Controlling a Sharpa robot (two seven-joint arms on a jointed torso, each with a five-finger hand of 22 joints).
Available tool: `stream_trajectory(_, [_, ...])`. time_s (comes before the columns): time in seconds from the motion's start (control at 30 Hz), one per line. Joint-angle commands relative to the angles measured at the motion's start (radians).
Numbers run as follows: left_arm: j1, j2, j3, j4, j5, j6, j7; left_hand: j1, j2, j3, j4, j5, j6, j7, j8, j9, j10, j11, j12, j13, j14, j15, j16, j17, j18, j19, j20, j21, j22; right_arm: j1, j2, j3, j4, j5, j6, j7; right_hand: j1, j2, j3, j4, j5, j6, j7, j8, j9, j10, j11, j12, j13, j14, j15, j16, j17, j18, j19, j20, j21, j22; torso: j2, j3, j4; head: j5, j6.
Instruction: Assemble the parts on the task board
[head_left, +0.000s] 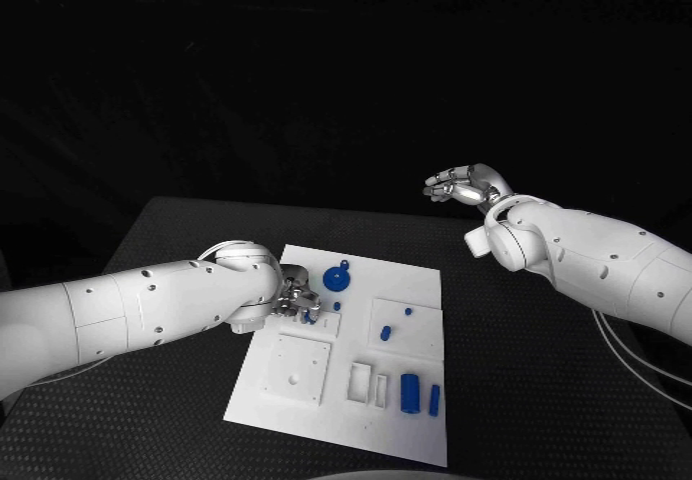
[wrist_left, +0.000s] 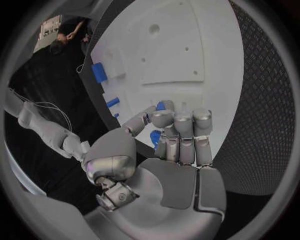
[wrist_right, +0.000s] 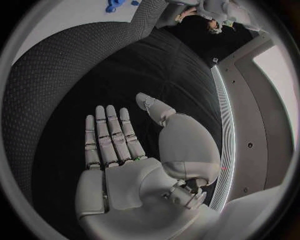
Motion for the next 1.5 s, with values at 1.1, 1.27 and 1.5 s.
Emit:
stream_trajectory(1.1, [-0.014, 0.006, 0.000, -0.001, 0.005, 0.042, 0.011, -0.013, 0.015, 0.024, 0.004, -0.034, 0.211, -0.105, -0.002, -0.005, -0.014, -0.025, -0.010, -0.001, 0.050, -0.059, 0.002, -0.002, 0.014, -0.009, -0.121, 0.004, 0.010, -0.001, 0.001, 0.000, 0.002, 0.001, 0.018, 0.009, 0.008, 0.007, -0.003, -0.004, 0.037, 0.000, 0.011, 0.006, -0.004, 0.015, 0.004, -0.024, -0.002, 0.000, 0.015, -0.006, -0.008, -0.019, 0.001, -0.002, -0.011, 0.009, 0.000, -0.0001, -0.0002, -0.002, -0.006])
stream_trajectory(1.27, [-0.014, 0.009, 0.000, 0.000, -0.015, 0.068, 0.011, -0.018, 0.019, 0.021, 0.005, -0.033, 0.219, -0.106, -0.004, -0.012, -0.010, -0.026, -0.008, 0.000, 0.053, -0.056, 0.006, 0.000, 0.013, -0.009, -0.121, 0.005, 0.010, -0.001, 0.000, 0.000, 0.002, 0.001, 0.020, 0.008, 0.009, 0.007, -0.003, -0.005, 0.042, 0.001, 0.011, 0.007, -0.004, 0.017, 0.004, -0.026, -0.002, 0.000, 0.015, -0.006, -0.009, -0.019, 0.001, -0.002, -0.012, 0.010, 0.000, 0.0000, 0.0002, -0.003, -0.007])
stream_trajectory(1.5, [-0.015, 0.015, 0.000, 0.007, -0.044, 0.088, 0.010, -0.022, 0.022, 0.020, 0.004, -0.025, 0.228, -0.108, -0.005, -0.019, -0.006, -0.028, -0.005, 0.002, 0.056, -0.052, 0.012, 0.002, 0.013, -0.010, -0.120, 0.007, 0.010, -0.002, 0.000, 0.000, 0.004, 0.001, 0.023, 0.008, 0.011, 0.008, -0.003, -0.007, 0.046, 0.001, 0.012, 0.007, -0.005, 0.018, 0.005, -0.028, -0.002, -0.001, 0.016, -0.006, -0.010, -0.019, 0.001, -0.002, -0.013, 0.011, 0.000, 0.0000, -0.0002, -0.003, -0.007])
